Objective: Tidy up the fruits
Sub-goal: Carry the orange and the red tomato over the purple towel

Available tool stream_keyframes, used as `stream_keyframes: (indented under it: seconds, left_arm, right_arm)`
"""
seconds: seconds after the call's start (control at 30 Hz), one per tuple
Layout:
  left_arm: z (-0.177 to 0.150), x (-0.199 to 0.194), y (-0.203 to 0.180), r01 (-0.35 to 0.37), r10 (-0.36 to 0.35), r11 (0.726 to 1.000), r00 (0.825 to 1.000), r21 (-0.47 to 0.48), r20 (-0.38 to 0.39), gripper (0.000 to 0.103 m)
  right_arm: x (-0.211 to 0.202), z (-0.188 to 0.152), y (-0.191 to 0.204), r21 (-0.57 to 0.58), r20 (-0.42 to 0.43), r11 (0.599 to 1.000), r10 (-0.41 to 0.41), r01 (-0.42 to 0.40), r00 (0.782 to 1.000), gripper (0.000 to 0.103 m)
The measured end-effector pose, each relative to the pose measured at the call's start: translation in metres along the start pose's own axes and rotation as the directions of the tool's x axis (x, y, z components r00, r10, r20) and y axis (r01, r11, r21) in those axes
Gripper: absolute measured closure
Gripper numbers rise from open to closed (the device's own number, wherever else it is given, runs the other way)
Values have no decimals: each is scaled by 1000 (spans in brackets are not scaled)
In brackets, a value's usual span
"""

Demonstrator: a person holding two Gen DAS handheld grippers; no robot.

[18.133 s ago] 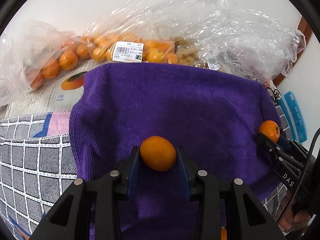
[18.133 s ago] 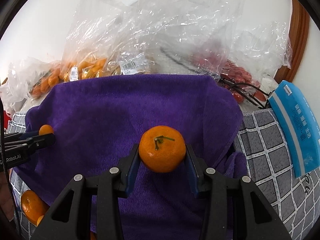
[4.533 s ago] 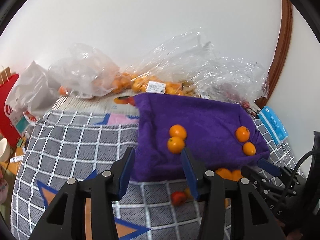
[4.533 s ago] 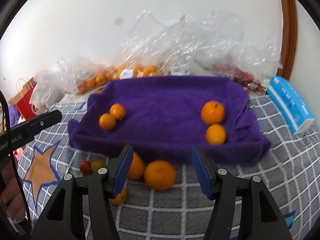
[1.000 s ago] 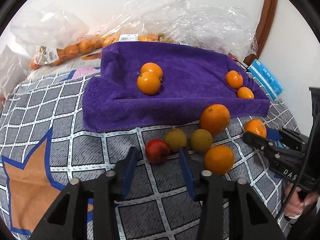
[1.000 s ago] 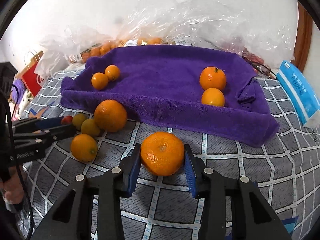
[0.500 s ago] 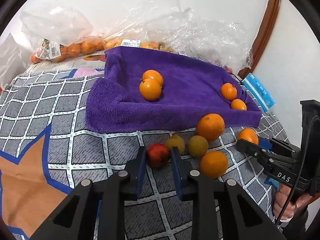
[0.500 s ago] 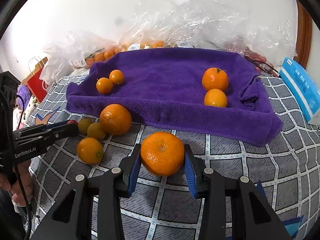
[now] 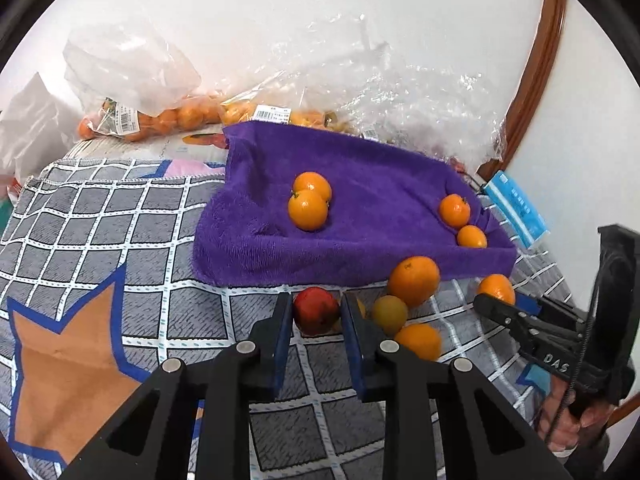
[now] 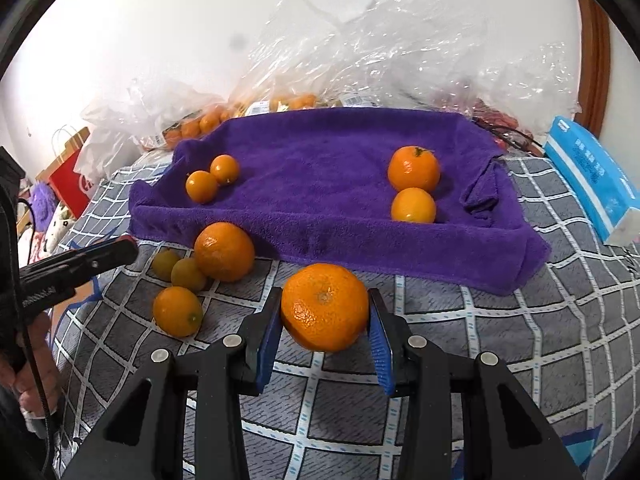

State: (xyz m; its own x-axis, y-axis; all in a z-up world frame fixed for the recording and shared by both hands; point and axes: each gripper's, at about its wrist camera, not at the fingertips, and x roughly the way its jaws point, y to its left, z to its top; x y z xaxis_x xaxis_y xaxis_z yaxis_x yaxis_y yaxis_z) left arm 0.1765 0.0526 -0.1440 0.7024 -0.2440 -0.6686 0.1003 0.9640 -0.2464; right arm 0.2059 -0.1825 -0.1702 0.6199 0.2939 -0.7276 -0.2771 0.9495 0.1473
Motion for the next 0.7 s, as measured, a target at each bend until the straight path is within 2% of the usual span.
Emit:
stream_keyframes:
  seconds: [0.23,0.43,0.57,0.7]
  left_arm:
    - [20,-15,-13,-10,10,1000,1000,15,23,79]
    - [46,-15,-25,14,-14,1000,999,10,47,79]
    - [63,-11,-32,3,-4,1000,998,17,70,79]
    - [76,-4,-34,25,-26,1000,996,8,81,79]
  right_arm:
    - [-22,18,-5,-2,34,999,-42,42,999,63]
    - [-40,43,-13,6,96,998,-62,62,993,63]
    - [-42,60,-19,18,122,997,-77,75,990,63]
    - [-39,75,-25,34,139,996,-87,83,987,63]
